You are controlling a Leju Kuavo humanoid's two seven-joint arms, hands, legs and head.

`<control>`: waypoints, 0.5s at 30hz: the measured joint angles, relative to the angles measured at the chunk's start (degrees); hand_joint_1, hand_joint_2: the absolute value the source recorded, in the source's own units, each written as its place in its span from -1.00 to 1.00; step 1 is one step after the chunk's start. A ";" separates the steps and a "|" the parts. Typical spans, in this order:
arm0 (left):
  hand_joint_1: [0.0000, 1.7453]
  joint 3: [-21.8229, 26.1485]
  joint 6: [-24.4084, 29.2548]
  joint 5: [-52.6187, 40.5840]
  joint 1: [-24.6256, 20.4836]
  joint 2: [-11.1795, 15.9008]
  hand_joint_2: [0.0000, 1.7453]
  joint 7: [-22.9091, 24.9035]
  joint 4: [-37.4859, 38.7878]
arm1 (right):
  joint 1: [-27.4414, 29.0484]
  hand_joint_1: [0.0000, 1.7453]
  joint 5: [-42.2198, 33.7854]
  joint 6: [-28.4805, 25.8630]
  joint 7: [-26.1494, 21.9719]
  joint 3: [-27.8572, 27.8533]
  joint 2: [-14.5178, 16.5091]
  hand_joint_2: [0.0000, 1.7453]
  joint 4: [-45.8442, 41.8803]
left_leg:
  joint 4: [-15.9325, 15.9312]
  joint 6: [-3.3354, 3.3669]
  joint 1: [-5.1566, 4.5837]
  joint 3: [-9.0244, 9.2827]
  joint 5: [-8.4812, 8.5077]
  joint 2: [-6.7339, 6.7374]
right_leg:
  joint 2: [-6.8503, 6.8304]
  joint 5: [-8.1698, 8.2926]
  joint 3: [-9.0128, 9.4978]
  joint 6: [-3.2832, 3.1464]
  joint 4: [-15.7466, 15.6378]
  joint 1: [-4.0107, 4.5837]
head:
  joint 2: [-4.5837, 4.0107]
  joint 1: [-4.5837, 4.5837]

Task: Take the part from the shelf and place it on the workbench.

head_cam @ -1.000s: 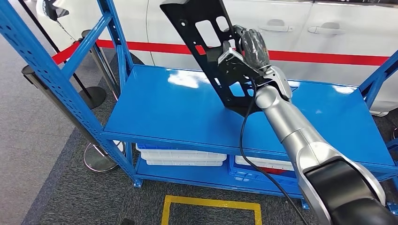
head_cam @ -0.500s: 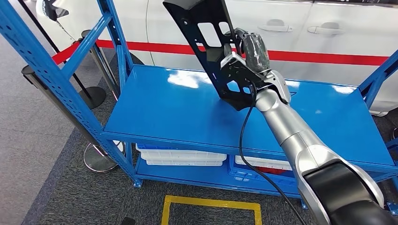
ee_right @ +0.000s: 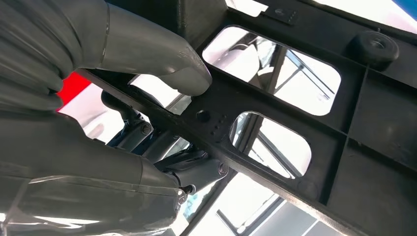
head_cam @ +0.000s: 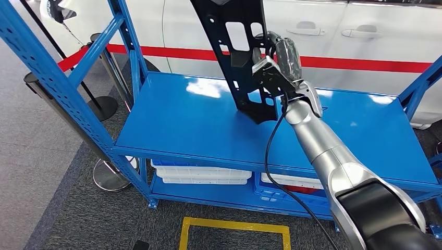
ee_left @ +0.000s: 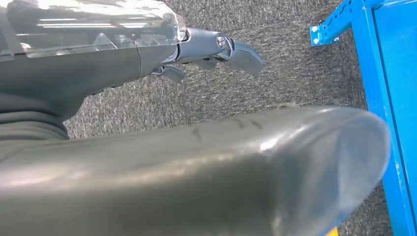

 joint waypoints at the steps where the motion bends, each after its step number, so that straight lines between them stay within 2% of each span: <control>1: -1.00 0.00 0.03 -0.01 0.01 0.01 -1.00 0.06 -0.01 | 0.07 1.00 -1.39 0.16 -0.46 -0.32 -0.01 1.00 -0.10 | 0.00 0.00 0.00 0.00 0.00 0.00 | -0.01 0.00 0.00 0.00 0.00 0.00 | -0.01 0.00; 6: -1.00 0.00 0.56 -0.14 0.06 0.07 -1.00 0.30 -0.01 | 0.27 1.00 -7.04 0.04 -2.39 -2.51 -0.42 1.00 -1.95 | 0.00 0.00 0.00 -0.02 0.00 0.00 | 0.00 0.00 -0.01 0.00 0.00 0.00 | 0.01 0.00; 15: -1.00 -0.04 0.80 -0.60 0.00 0.14 -1.00 1.71 -0.01 | -0.47 1.00 -8.35 -1.75 -0.44 -4.24 -0.75 1.00 -6.90 | 0.00 0.00 0.00 -0.01 0.00 0.00 | 0.00 0.00 -0.01 0.00 0.00 0.00 | 0.01 0.00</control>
